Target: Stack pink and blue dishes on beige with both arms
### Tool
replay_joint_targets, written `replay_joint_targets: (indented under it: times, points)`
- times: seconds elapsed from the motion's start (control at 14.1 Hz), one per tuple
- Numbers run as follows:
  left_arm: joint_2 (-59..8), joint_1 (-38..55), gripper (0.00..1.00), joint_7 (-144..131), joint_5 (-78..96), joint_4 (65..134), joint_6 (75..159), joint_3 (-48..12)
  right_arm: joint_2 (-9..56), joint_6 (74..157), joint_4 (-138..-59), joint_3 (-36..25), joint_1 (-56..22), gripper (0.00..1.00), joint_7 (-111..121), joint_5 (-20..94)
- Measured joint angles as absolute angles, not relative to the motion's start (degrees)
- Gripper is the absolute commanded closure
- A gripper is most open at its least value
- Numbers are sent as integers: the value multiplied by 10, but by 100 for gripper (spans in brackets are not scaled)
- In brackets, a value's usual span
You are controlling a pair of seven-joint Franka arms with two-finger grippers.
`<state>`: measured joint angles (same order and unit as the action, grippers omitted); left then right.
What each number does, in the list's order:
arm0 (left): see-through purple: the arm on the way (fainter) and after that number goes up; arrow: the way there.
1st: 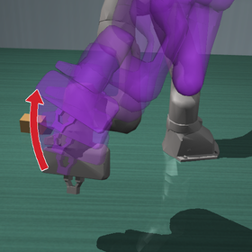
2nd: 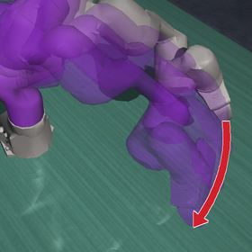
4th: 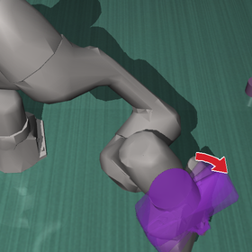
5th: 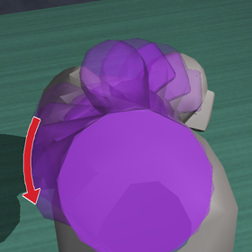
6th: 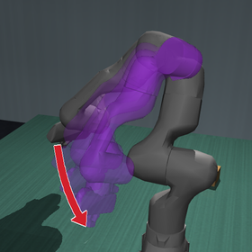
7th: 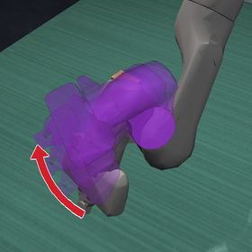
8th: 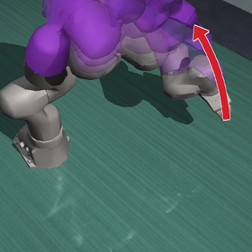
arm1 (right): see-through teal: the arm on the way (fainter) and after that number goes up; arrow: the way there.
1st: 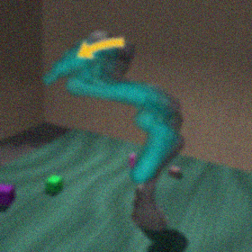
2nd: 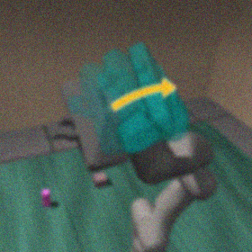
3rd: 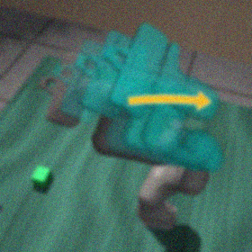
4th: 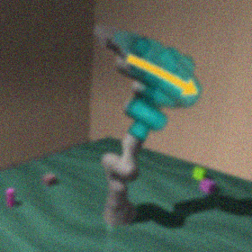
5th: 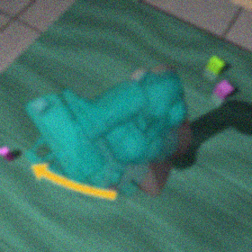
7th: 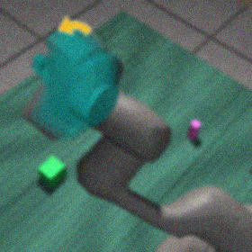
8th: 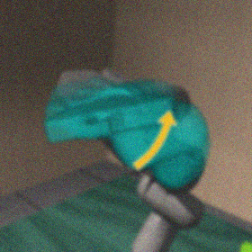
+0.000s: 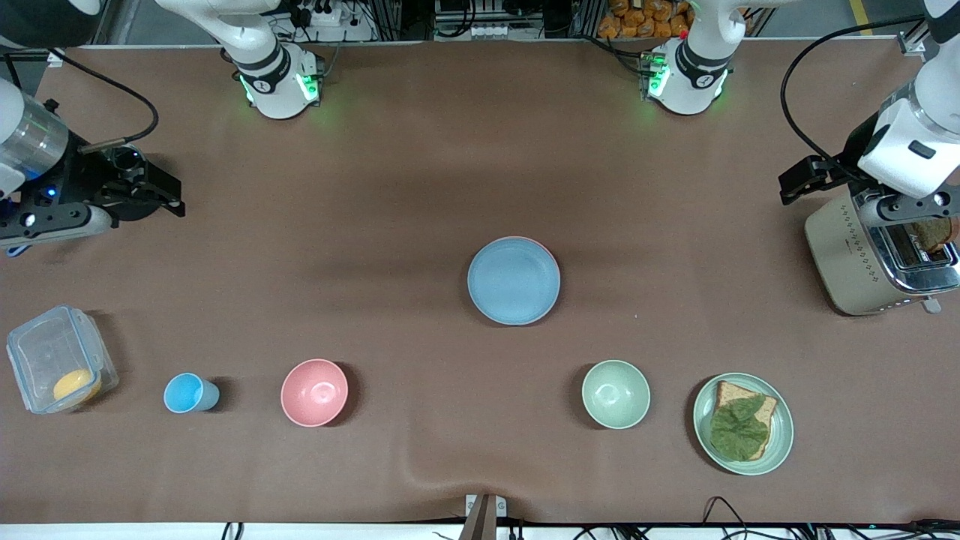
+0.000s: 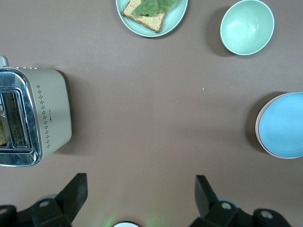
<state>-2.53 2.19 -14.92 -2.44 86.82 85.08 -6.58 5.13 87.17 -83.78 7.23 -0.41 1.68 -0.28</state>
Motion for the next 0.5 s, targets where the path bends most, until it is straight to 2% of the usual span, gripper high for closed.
replay_joint_targets:
  times: [0.5]
  points:
    - [-25, 22, 0, -149, -24, 868, 841, -72, 52, 860, -837, 65, -7, 0, 10, -15]
